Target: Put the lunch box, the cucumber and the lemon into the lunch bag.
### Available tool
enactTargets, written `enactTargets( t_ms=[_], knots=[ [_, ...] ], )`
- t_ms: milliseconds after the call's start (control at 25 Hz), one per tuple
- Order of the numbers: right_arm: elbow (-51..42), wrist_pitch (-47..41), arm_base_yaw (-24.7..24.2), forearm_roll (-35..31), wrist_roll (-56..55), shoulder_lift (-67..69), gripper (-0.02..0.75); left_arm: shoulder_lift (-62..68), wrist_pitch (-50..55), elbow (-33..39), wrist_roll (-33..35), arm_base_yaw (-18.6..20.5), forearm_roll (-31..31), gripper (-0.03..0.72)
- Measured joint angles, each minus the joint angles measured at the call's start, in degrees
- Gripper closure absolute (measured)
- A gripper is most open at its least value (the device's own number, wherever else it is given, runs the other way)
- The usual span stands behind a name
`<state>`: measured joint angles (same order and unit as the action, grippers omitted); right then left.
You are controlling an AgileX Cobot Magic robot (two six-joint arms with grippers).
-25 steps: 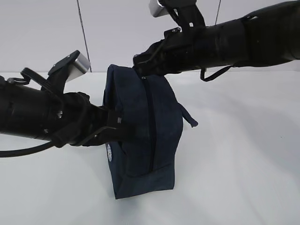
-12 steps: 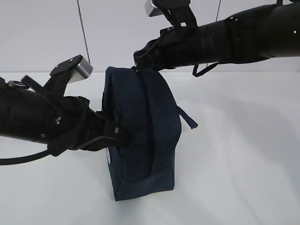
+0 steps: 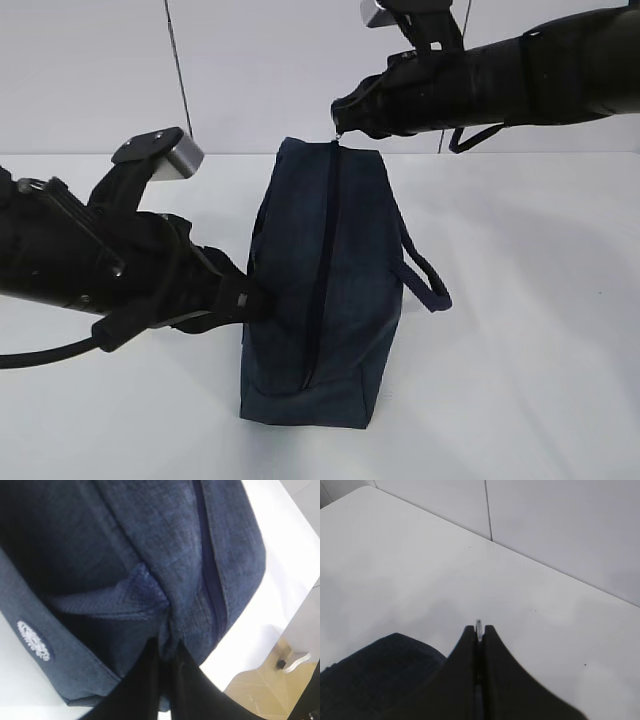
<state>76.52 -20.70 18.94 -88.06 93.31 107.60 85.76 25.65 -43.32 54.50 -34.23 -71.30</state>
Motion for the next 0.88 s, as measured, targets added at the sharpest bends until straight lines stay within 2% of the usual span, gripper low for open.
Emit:
enactTargets(
  t_ms=[240,440,640,880],
  knots=[
    [0.0,-3.0,-2.41,5.1,0.0,0.0,0.73,0.0,0.06,0.0,0.0,2.7,1.62,0.692],
    [0.23,-8.18,-5.25,9.86,-3.83,0.0,0.73,0.0,0.38,0.0,0.0,8.64,1.99,0.692],
    [0.58,-19.78,-9.58,15.45,-7.83,0.0,0.73,0.0,0.27,0.0,0.08,14.52,2.2,0.692],
    [0.73,-30.41,-11.32,26.05,-11.9,0.0,0.73,0.0,-1.4,-0.1,0.13,15.9,1.87,0.692]
  ],
)
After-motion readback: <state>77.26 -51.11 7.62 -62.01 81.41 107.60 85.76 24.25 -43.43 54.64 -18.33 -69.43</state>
